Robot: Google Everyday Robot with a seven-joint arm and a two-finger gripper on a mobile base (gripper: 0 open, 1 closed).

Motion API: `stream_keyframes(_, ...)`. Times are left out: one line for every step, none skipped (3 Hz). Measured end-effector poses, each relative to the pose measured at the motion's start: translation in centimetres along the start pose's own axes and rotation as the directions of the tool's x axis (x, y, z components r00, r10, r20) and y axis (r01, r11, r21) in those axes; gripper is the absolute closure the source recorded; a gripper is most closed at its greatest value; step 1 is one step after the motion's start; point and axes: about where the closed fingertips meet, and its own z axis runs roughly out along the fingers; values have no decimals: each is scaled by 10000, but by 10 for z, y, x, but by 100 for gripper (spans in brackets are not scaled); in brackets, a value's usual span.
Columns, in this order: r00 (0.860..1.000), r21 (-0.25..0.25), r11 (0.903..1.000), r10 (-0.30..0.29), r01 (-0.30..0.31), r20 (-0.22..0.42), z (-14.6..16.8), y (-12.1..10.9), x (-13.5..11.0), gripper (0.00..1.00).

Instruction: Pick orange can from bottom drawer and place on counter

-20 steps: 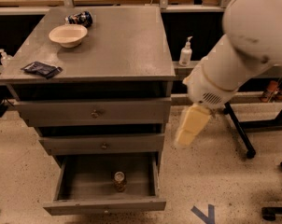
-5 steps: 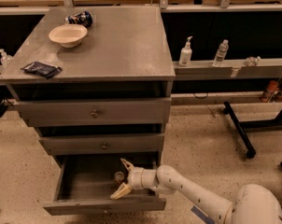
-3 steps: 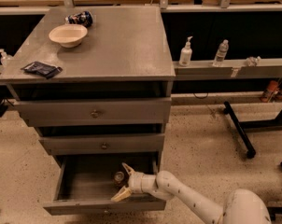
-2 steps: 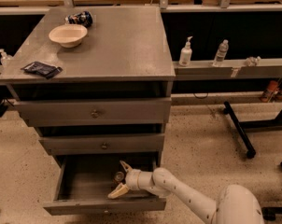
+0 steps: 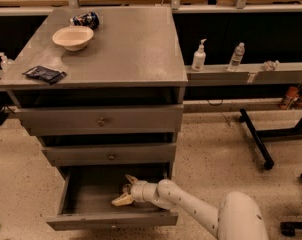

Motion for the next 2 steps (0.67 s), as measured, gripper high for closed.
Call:
stream_keyframes(9987, 298, 9992, 286, -273, -433, 4, -3, 17, 32)
stream_keyframes(9973, 584, 9973, 478, -446, -557, 2, -6, 29, 33)
